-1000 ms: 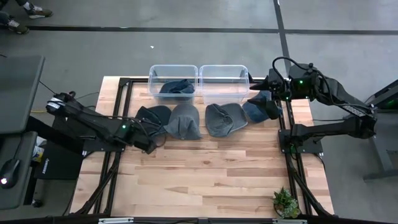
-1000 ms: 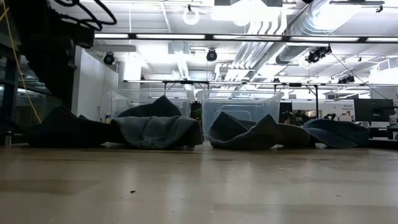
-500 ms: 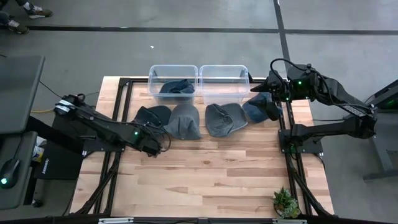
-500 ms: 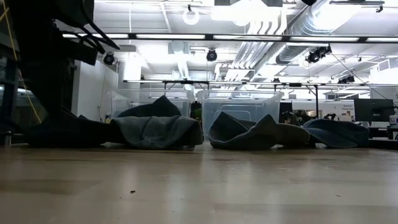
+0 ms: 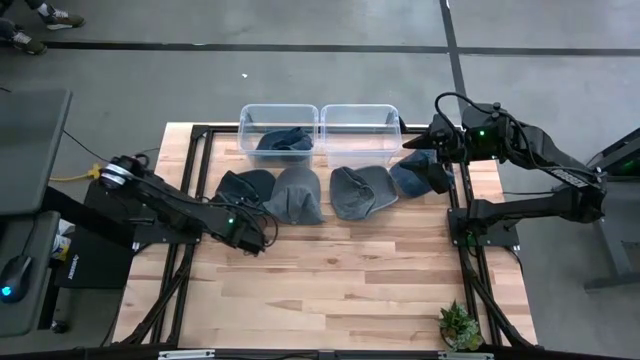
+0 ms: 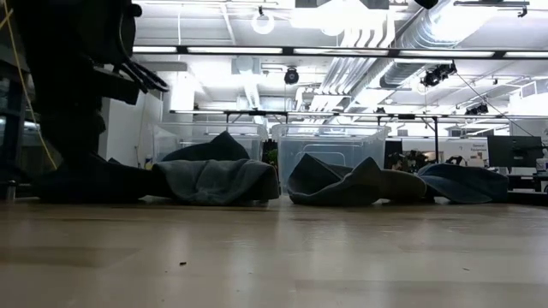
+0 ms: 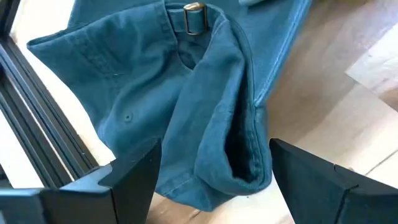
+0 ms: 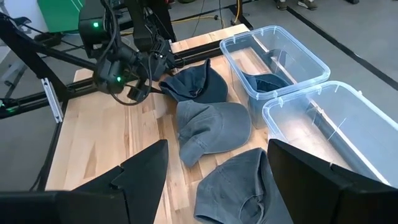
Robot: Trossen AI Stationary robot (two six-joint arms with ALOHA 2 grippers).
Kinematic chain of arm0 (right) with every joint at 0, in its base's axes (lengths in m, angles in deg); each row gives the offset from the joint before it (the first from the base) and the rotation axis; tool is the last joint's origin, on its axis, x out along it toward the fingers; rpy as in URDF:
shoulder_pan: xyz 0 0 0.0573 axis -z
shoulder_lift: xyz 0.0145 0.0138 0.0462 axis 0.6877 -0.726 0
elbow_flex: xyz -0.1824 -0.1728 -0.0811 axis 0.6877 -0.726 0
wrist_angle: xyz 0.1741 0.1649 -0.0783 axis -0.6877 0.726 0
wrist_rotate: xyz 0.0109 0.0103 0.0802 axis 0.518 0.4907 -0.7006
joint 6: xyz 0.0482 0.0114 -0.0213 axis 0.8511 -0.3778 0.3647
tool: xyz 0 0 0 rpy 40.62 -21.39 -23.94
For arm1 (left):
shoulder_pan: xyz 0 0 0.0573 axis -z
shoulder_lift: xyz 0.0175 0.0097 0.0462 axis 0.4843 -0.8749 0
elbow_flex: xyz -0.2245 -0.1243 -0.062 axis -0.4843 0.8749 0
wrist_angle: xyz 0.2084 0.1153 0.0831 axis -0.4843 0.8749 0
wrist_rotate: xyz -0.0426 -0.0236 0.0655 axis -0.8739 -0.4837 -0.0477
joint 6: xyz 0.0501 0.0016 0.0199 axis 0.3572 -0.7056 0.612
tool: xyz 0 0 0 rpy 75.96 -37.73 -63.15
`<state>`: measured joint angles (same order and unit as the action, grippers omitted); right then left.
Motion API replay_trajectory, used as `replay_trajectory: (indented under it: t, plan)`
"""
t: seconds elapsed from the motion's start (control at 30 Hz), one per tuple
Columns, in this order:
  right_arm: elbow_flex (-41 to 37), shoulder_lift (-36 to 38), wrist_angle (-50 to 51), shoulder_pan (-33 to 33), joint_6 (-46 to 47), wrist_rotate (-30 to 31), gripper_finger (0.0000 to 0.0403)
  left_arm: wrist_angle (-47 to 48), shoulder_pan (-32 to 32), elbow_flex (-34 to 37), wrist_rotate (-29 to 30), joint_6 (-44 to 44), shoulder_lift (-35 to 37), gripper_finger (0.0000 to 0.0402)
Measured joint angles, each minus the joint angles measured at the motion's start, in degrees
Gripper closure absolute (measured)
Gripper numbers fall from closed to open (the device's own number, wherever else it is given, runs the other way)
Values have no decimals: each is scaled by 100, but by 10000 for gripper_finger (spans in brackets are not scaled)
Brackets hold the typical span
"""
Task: Pick and place caps into container
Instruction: Put the left blue cap into the left transparent container
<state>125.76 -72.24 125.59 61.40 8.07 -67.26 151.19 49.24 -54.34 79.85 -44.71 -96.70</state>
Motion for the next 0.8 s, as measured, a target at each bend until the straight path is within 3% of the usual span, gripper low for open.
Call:
replay_trajectory:
  t: [0.23, 0.43, 0.8]
  plan:
    - [0, 0, 2, 0, 145, -10, 132, -133, -4, 56, 54, -386, -233, 108]
    - [0, -2, 2, 0, 213, -10, 132, -611, -150, 420, -321, -824, -244, 108]
    - [0, -2, 0, 0, 295, -10, 132, -1280, -610, 682, -752, -427, -205, 118]
